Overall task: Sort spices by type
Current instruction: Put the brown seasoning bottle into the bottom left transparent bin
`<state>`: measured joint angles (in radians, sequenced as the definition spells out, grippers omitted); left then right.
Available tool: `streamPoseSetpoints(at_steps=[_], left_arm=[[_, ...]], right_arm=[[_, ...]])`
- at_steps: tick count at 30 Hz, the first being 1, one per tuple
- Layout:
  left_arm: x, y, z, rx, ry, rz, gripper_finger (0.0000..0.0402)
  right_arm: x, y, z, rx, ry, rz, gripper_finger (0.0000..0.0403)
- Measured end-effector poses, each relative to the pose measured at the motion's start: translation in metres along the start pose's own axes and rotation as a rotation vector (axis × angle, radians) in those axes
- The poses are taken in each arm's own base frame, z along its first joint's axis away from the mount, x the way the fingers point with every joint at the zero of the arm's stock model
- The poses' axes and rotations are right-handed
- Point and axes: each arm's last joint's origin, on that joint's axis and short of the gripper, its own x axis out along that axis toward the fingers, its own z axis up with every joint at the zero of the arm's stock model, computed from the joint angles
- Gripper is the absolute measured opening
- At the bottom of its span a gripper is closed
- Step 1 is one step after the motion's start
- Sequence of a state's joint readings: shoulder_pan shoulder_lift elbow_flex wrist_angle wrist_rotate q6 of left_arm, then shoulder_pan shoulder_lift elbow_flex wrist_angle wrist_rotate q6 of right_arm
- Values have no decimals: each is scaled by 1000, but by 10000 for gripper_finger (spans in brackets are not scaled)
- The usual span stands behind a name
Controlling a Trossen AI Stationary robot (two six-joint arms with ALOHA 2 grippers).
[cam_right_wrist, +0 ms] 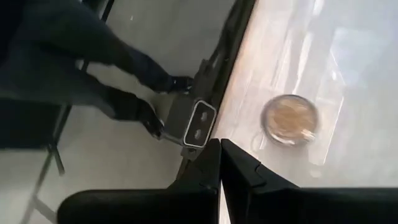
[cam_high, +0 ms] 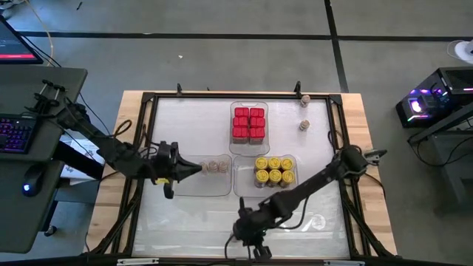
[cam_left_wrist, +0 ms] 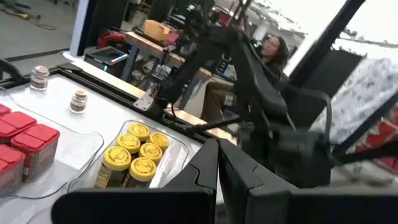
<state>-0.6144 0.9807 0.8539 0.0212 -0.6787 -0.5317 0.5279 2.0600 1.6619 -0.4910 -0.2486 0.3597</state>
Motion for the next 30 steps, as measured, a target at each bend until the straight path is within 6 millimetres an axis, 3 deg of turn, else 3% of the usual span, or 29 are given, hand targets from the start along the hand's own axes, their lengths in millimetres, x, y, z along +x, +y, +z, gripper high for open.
streamPoseSetpoints(at_steps=[9, 19, 30], left_arm=[[0, 1, 1, -61, -18, 27, 0], [0, 2, 1, -68, -41, 63, 0], [0, 2, 1, -66, -40, 64, 0]], right_arm=[[43, -7, -16, -73, 75, -65, 0], [42, -17, -12, -65, 28, -178, 0], [39, -52, 9, -22, -120, -247, 0]])
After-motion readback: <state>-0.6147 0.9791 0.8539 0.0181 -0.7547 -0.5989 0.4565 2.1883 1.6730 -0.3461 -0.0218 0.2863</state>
